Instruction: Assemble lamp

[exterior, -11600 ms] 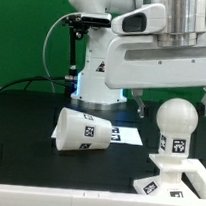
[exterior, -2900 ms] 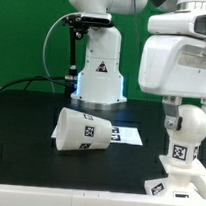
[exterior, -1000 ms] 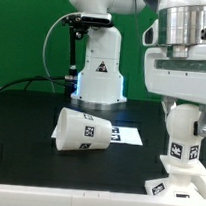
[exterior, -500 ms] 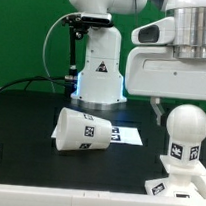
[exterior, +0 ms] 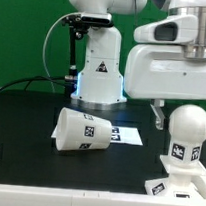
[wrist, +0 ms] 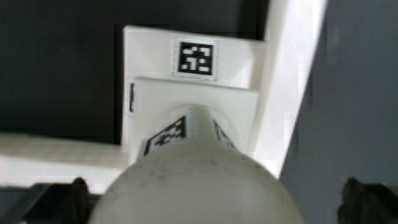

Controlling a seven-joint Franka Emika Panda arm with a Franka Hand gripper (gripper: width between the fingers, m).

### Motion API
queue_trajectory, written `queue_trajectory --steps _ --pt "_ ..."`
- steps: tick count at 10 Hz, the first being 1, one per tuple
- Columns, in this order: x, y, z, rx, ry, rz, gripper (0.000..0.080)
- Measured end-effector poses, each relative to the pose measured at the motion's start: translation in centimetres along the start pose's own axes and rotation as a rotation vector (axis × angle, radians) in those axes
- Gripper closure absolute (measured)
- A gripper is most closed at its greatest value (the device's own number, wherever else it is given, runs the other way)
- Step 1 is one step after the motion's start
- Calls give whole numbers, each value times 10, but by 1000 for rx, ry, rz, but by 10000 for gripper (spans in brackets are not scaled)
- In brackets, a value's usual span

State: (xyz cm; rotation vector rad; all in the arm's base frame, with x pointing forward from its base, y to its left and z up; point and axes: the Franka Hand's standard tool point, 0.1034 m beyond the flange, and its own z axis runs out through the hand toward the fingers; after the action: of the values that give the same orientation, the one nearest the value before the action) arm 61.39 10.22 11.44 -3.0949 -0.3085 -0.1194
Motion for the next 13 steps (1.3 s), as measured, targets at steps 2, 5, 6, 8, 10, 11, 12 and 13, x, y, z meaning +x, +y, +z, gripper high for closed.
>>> queue_trajectory --steps 2,5,6,8,10,11,12,13 --pt "3 4 1 -14 31 -154 101" --pt "3 6 1 -22 29 -213 226" --pt "3 6 1 -22 29 -204 226" --pt "4 6 0 -23 37 -146 226" --pt "5 6 1 -21 66 114 226" --pt "5 7 1 -19 78 314 226" --pt "5 8 1 -6 80 470 226" --pt "5 10 1 18 78 637 225"
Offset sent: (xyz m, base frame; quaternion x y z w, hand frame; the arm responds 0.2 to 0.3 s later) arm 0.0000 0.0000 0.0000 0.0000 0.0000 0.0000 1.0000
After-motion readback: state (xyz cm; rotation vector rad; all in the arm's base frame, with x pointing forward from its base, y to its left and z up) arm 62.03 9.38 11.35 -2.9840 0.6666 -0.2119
